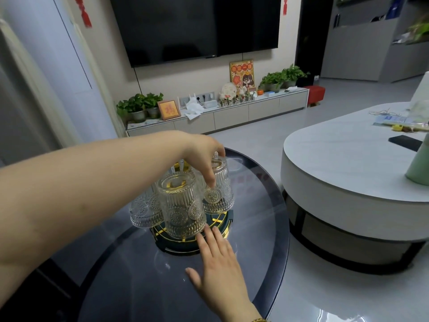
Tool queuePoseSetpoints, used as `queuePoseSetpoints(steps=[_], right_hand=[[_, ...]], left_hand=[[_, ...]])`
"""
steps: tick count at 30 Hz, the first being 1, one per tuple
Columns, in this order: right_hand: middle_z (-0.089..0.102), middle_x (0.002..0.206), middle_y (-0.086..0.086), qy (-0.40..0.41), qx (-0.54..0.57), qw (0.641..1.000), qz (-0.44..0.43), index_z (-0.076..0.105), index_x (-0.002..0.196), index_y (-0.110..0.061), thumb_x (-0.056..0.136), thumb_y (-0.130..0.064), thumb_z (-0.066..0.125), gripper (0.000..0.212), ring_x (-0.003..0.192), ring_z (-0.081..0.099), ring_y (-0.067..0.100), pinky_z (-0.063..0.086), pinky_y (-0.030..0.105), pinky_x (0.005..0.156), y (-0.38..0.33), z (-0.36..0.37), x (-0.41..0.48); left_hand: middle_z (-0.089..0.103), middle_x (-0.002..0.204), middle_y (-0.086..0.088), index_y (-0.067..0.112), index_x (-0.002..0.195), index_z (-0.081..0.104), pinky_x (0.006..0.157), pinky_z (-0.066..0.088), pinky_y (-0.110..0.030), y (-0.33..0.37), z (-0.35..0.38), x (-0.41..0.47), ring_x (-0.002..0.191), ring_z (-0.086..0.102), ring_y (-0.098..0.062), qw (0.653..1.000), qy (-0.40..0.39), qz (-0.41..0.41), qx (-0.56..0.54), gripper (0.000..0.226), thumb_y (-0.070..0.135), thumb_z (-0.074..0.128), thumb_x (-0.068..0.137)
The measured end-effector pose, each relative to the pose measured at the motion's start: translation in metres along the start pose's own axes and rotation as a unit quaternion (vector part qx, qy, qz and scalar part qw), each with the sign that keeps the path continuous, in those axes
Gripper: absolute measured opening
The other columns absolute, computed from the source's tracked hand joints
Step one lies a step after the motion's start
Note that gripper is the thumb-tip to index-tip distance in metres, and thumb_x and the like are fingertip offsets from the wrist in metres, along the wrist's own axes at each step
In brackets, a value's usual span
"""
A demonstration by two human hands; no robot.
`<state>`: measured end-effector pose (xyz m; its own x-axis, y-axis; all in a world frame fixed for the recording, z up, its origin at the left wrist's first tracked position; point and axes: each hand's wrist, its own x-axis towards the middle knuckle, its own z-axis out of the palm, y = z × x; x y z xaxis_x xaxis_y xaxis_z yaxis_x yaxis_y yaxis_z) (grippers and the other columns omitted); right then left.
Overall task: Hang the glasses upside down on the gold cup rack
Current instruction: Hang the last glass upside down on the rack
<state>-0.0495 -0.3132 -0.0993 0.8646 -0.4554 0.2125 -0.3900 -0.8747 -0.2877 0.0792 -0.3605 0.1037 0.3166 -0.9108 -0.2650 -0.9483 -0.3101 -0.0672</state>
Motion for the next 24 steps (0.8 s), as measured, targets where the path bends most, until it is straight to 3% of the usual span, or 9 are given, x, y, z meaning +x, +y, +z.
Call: queuePoseSetpoints(steps=[2, 5, 7, 8, 10, 16, 20, 22, 24], right_hand=[[0.066, 0.115, -0.009, 0.032, -0.014, 0.999, 0.008, 0.064, 0.104, -0.027, 0.047, -0.073, 0.060, 0.073, 0.106, 0.060, 0.009, 0.053, 0.028, 0.080, -0.003, -0.002, -0.001], [0.061, 0.123, -0.007, 0.014, 0.002, 1.000, 0.016, 0.060, 0.111, -0.027, 0.053, -0.071, 0.058, 0.073, 0.115, 0.055, 0.012, 0.049, 0.033, 0.089, -0.003, -0.007, -0.002], [0.026, 0.150, 0.000, 0.000, 0.043, 0.999, -0.012, 0.030, 0.135, -0.023, 0.075, -0.060, 0.048, 0.073, 0.138, 0.018, 0.022, 0.010, 0.048, 0.111, -0.001, 0.000, 0.001], [0.006, 0.154, 0.000, 0.005, 0.070, 0.997, -0.022, 0.013, 0.139, -0.022, 0.082, -0.053, 0.042, 0.071, 0.141, -0.002, 0.022, -0.011, 0.048, 0.107, 0.001, 0.003, 0.002], [-0.009, 0.154, -0.002, 0.005, 0.078, 0.997, -0.024, 0.002, 0.140, -0.023, 0.087, -0.046, 0.037, 0.068, 0.139, -0.015, 0.020, -0.022, 0.043, 0.101, 0.003, 0.006, 0.002], [-0.006, 0.154, -0.001, 0.015, 0.084, 0.996, -0.026, 0.003, 0.140, -0.023, 0.088, -0.043, 0.038, 0.066, 0.140, -0.012, 0.016, -0.009, 0.028, 0.111, 0.001, 0.007, -0.001], [-0.005, 0.154, -0.001, 0.001, 0.087, 0.996, -0.006, 0.008, 0.140, -0.025, 0.088, -0.041, 0.041, 0.063, 0.141, -0.004, 0.016, 0.003, 0.029, 0.115, -0.001, 0.002, -0.005], [-0.003, 0.154, -0.001, 0.008, 0.077, 0.997, 0.004, 0.013, 0.139, -0.024, 0.087, -0.039, 0.044, 0.062, 0.141, 0.006, 0.016, 0.015, 0.031, 0.114, -0.005, 0.001, -0.009], [0.012, 0.153, 0.006, 0.022, 0.033, 0.999, -0.002, 0.030, 0.134, -0.016, 0.083, -0.033, 0.054, 0.060, 0.136, 0.025, 0.022, 0.030, 0.034, 0.109, -0.011, 0.000, -0.014]], left_hand=[[0.044, 0.130, -0.006, 0.020, 0.127, 0.038, 0.085, 0.037, -0.029, -0.002, 0.000, -0.001, 0.110, 0.044, -0.020, 1.000, 0.002, 0.001, -0.001, 0.077, 0.039, 0.074, 0.061], [0.044, 0.130, -0.006, 0.020, 0.128, 0.038, 0.085, 0.037, -0.029, -0.004, 0.000, -0.001, 0.113, 0.045, -0.023, 1.000, 0.003, -0.006, 0.007, 0.079, 0.040, 0.074, 0.061], [0.044, 0.131, -0.006, 0.020, 0.129, 0.037, 0.087, 0.037, -0.029, -0.006, -0.001, -0.005, 0.115, 0.045, -0.023, 1.000, 0.011, -0.008, 0.011, 0.079, 0.043, 0.072, 0.062], [0.044, 0.131, -0.005, 0.020, 0.129, 0.038, 0.089, 0.037, -0.030, -0.007, -0.002, -0.007, 0.115, 0.045, -0.023, 1.000, 0.025, -0.007, 0.007, 0.077, 0.045, 0.071, 0.064], [0.046, 0.130, -0.005, 0.020, 0.126, 0.041, 0.090, 0.039, -0.032, -0.008, -0.004, -0.018, 0.112, 0.046, -0.020, 0.997, 0.081, 0.002, -0.009, 0.069, 0.046, 0.067, 0.068], [0.058, 0.106, -0.001, 0.019, 0.104, 0.058, 0.075, 0.037, -0.027, -0.024, 0.014, -0.088, 0.089, 0.046, -0.010, 0.946, 0.309, 0.003, -0.095, 0.026, 0.029, 0.056, 0.080], [0.056, 0.090, 0.007, 0.016, 0.094, 0.063, 0.069, 0.034, -0.017, -0.049, 0.066, -0.150, 0.083, 0.050, -0.008, 0.913, 0.363, -0.053, -0.179, 0.017, 0.020, 0.058, 0.079], [0.060, 0.088, 0.000, 0.009, 0.089, 0.066, 0.066, 0.032, -0.010, -0.064, 0.104, -0.179, 0.081, 0.052, -0.012, 0.893, 0.375, -0.101, -0.230, 0.013, 0.011, 0.061, 0.076], [0.064, 0.088, -0.007, 0.007, 0.086, 0.067, 0.071, 0.035, -0.016, -0.075, 0.150, -0.200, 0.083, 0.056, -0.018, 0.872, 0.360, -0.173, -0.284, 0.012, 0.007, 0.063, 0.075]])
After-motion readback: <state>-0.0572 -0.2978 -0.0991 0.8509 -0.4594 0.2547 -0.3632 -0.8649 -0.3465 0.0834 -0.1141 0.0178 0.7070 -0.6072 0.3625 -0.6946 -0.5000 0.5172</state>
